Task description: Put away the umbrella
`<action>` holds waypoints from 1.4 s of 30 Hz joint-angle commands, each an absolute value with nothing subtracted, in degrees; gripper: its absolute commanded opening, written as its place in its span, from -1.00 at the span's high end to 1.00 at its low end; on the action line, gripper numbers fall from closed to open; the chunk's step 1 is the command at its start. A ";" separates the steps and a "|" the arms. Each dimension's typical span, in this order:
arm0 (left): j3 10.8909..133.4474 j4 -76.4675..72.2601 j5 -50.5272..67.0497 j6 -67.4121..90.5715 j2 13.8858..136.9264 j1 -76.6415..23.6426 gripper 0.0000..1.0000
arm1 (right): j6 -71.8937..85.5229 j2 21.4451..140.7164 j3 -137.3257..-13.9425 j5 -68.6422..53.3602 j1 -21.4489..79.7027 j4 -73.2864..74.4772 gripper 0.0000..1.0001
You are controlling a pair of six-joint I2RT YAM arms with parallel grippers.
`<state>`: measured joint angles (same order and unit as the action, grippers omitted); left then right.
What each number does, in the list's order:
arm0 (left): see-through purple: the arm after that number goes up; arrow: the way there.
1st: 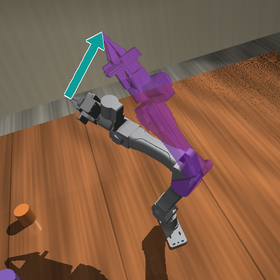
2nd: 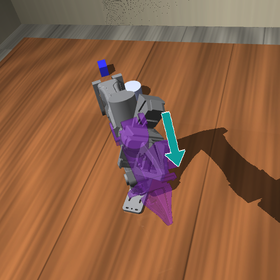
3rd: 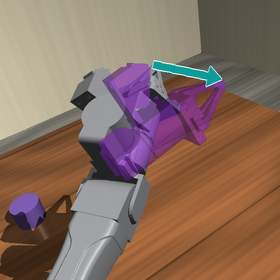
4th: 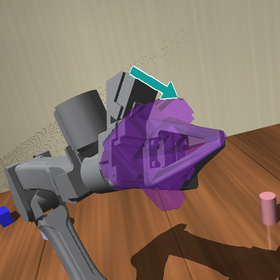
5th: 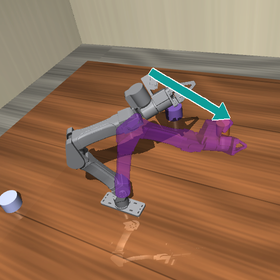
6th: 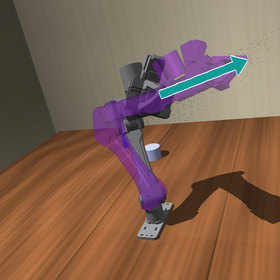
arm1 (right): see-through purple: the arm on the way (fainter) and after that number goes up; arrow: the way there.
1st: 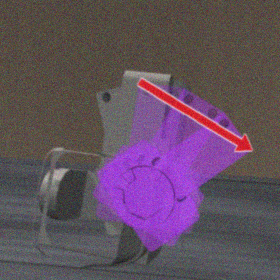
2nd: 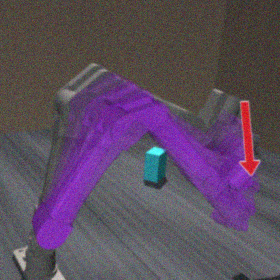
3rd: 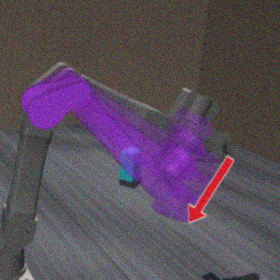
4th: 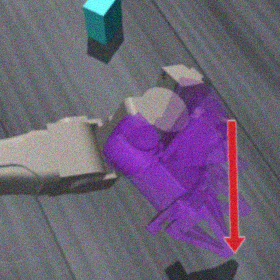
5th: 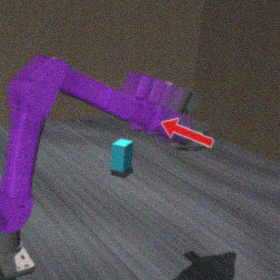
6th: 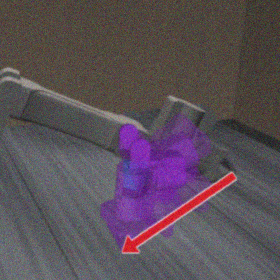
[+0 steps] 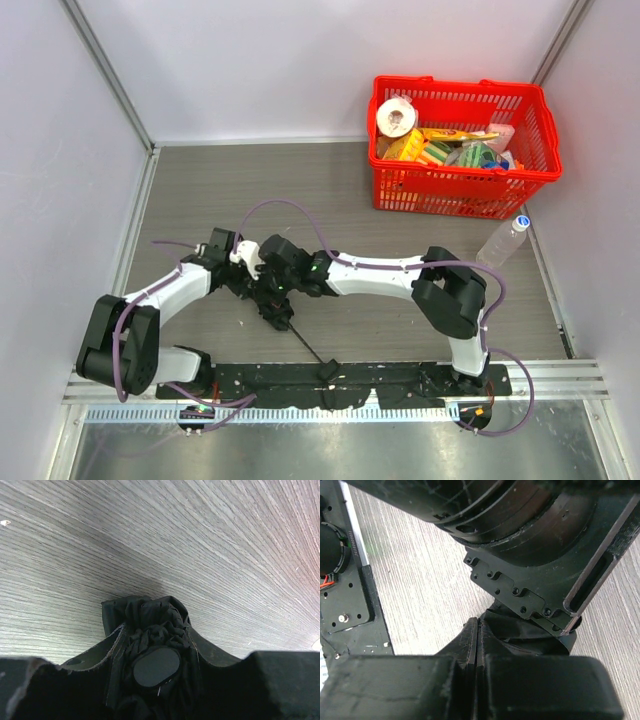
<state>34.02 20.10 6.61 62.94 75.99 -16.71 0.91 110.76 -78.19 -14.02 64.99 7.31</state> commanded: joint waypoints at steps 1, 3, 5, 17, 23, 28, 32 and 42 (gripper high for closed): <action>33.31 14.24 5.80 67.23 76.46 -17.05 1.00 | 0.35 111.36 -79.63 -15.05 68.11 -1.40 1.00; 32.79 13.80 6.24 68.02 76.55 -16.96 1.00 | -1.13 111.10 -79.45 -12.22 68.12 -1.58 1.00; 32.70 13.45 6.77 68.73 76.99 -16.96 1.00 | -1.41 110.04 -78.40 -8.10 68.38 -4.12 1.00; 32.17 14.23 7.21 70.76 75.15 -16.96 1.00 | 0.00 108.19 -72.79 2.37 68.64 -14.33 1.00; 32.43 14.33 7.03 69.43 76.28 -16.61 1.00 | -0.17 105.82 -68.11 -6.65 67.94 -11.02 1.00; 32.78 14.67 7.13 68.74 78.05 -16.00 1.00 | -0.26 107.65 -68.02 -14.94 66.80 -8.71 1.00; 33.14 16.61 5.10 66.98 76.20 -15.38 1.00 | 2.28 109.24 -64.96 -17.83 64.87 -15.54 1.00; 32.26 12.84 17.12 68.54 78.49 -11.69 1.00 | 2.37 116.54 -66.18 -11.97 64.25 -20.91 1.00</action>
<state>33.19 15.46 8.84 64.05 77.01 -11.88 1.02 111.04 -66.22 -12.99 62.76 -19.07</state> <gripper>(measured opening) 0.407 0.025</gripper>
